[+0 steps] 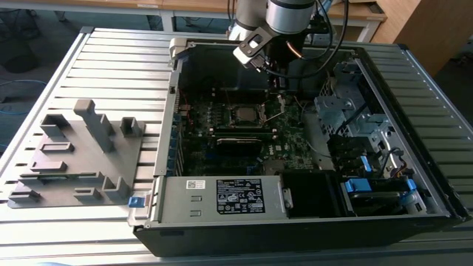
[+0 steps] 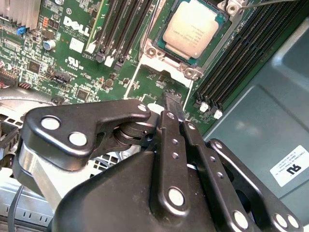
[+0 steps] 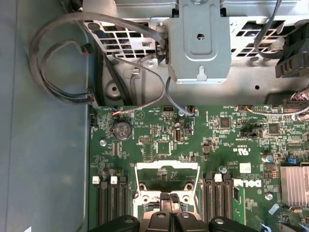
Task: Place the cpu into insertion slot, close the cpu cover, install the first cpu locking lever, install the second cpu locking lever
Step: 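Close the cpu cover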
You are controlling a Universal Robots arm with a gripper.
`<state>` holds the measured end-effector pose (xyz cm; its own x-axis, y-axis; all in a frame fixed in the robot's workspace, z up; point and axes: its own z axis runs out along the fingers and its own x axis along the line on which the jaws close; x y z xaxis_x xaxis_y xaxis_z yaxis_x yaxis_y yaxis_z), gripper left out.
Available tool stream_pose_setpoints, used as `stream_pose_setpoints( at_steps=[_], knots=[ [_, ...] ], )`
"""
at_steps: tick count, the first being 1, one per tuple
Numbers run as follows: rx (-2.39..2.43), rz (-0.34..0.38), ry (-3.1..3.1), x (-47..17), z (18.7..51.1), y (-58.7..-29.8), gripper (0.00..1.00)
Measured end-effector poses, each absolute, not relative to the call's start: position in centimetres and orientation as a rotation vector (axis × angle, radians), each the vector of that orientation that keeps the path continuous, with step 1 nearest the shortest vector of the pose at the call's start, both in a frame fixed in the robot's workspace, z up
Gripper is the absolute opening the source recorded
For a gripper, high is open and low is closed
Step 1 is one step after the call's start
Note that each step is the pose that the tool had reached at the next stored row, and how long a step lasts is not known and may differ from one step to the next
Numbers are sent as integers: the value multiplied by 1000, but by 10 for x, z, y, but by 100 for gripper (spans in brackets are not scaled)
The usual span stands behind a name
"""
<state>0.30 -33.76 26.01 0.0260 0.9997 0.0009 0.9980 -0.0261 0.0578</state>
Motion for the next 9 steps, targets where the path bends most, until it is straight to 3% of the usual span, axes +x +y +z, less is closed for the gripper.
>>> stream_pose_setpoints(
  at_steps=[9],
  knots=[
    [2220, 63, 2163, 4, 261, -337, 11]
  ],
)
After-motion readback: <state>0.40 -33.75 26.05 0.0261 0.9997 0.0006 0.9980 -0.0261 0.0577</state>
